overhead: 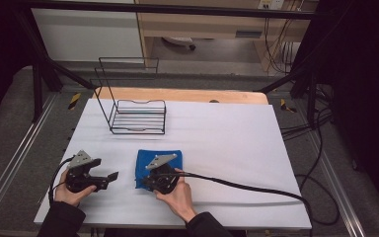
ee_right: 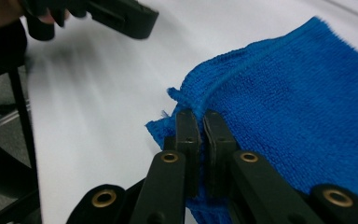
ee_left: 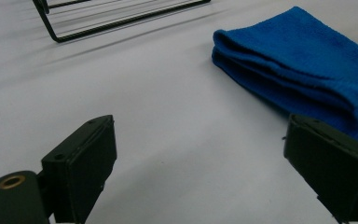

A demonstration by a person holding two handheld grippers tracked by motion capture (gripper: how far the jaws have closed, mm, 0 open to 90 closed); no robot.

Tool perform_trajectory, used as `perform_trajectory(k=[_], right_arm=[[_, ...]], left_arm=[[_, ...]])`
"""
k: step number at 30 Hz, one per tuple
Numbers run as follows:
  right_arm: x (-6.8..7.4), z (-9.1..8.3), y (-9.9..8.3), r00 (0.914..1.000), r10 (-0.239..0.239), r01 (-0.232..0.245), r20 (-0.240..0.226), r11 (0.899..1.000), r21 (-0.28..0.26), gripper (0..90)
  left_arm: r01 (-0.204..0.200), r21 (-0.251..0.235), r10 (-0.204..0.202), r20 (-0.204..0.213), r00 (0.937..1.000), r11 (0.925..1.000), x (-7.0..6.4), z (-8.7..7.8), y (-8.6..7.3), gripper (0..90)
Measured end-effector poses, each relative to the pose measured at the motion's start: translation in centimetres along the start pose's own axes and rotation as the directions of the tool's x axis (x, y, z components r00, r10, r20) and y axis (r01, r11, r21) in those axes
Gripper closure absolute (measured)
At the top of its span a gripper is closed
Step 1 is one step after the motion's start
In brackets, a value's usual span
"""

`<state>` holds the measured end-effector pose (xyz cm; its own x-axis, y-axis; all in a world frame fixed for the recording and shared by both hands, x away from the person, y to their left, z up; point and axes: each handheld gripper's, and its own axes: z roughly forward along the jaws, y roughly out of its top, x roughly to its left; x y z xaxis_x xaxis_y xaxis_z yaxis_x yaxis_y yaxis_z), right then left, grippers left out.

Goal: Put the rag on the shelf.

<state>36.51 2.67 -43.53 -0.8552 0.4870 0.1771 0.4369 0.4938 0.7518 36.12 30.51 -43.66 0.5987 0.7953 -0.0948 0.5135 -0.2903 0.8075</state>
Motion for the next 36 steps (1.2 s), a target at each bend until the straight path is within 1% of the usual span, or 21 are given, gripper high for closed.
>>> perform_trajectory(k=[4,5,6,8,9,10,11,12,15,17,18,21,22,23,24,26,27,28,30,31,36], right_arm=[[0.0,0.7,-0.5,0.9999,0.006,-0.006,-0.012,1.0,0.006,83.7],[0.0,0.8,-0.7,0.9995,0.005,-0.005,-0.03,1.0,-0.002,75.5],[0.0,0.8,-0.7,0.9995,0.005,-0.005,-0.03,1.0,-0.002,75.5],[0.1,0.5,-0.4,0.9992,0.003,-0.004,-0.039,1.0,-0.023,63.8],[0.1,0.2,-0.3,0.9996,0.002,-0.003,-0.03,1.0,-0.03,59.3],[0.1,0.2,-0.3,0.9996,0.002,-0.003,-0.03,1.0,-0.03,59.3],[0.0,-0.1,-0.1,0.9998,-0.001,0.0,-0.02,0.999,-0.035,56.2],[-0.2,-0.9,0.3,0.9999,0.001,-0.002,-0.01,0.998,-0.055,50.2],[-1.0,-2.4,0.6,0.9996,0.012,-0.009,0.027,0.996,-0.085,41.0],[-1.8,-3.3,0.5,0.9979,0.029,-0.023,0.059,0.994,-0.103,33.4],[-2.4,-3.8,0.5,0.9968,0.033,-0.025,0.072,0.993,-0.111,31.2],[-3.9,-5.1,0.0,0.9917,0.057,-0.042,0.115,0.992,-0.122,21.4],[-3.9,-5.1,0.0,0.9917,0.057,-0.042,0.115,0.992,-0.122,21.4],[-4.9,-5.7,-0.4,0.9889,0.066,-0.05,0.133,0.991,-0.121,18.1],[-4.9,-5.7,-0.4,0.9889,0.066,-0.05,0.133,0.991,-0.121,18.1],[-5.9,-6.3,-0.9,0.9854,0.087,-0.07,0.146,0.99,-0.119,13.6],[-6.4,-6.6,-1.1,0.9843,0.09,-0.073,0.152,0.991,-0.117,12.1],[-6.7,-6.9,-1.3,0.9826,0.102,-0.084,0.156,0.99,-0.114,10.9],[-7.4,-7.3,-1.8,0.9809,0.11,-0.093,0.16,0.989,-0.116,8.5],[-7.9,-7.9,-2.2,0.9788,0.12,-0.101,0.166,0.988,-0.117,7.4],[-8.6,-8.8,-3.1,0.9747,0.129,-0.108,0.182,0.987,-0.121,6.5]], left_arm=[[0.002,0.0,-0.002,0.001,1.0,1.0,0.0,0.0,0.0,9.5],[0.002,0.001,-0.002,0.001,1.0,1.0,0.0,0.0,0.0,9.3],[0.003,0.0,-0.003,0.002,1.0,1.0,0.0,0.0,0.0,9.3],[0.005,0.004,-0.005,0.0,1.0,1.0,0.0,0.0,0.0,8.9],[0.005,0.004,-0.005,0.0,1.0,1.0,0.0,0.0,0.1,8.5],[0.004,0.005,-0.004,-0.005,1.0,1.0,0.0,-0.1,0.1,8.5],[0.009,0.004,-0.009,-0.006,0.9999,1.0,0.0,-0.1,0.1,8.0],[0.011,0.002,-0.011,-0.001,0.9999,0.9999,0.0,-0.1,0.2,7.3],[0.01,0.005,-0.01,-0.002,0.9999,0.9999,-0.1,0.0,0.3,6.2],[0.014,0.015,-0.014,-0.009,0.9999,0.9998,-0.2,0.2,0.4,6.2],[0.014,0.015,-0.014,-0.009,0.9999,0.9998,-0.2,0.2,0.4,6.1],[0.018,0.022,-0.018,-0.007,0.9998,0.9996,-0.3,0.3,0.6,5.9],[0.017,0.026,-0.017,-0.005,0.9998,0.9995,-0.3,0.4,0.7,5.9],[0.02,0.027,-0.02,-0.004,0.9998,0.9994,-0.4,0.4,0.9,5.9],[0.018,0.028,-0.018,-0.005,0.9998,0.9994,-0.4,0.5,1.0,5.9],[0.018,0.034,-0.017,-0.011,0.9998,0.9993,-0.5,0.6,1.3,6.0],[0.019,0.033,-0.019,-0.011,0.9998,0.9993,-0.6,0.6,1.5,6.1],[0.02,0.032,-0.019,-0.009,0.9998,0.9993,-0.6,0.7,1.7,6.5],[0.016,0.031,-0.016,-0.01,0.9998,0.9994,-0.8,0.8,2.0,6.7],[0.015,0.032,-0.015,-0.008,0.9999,0.9994,-0.8,0.8,2.3,7.0],[0.019,0.026,-0.019,-0.007,0.9998,0.9995,-1.1,1.1,3.4,9.2]])
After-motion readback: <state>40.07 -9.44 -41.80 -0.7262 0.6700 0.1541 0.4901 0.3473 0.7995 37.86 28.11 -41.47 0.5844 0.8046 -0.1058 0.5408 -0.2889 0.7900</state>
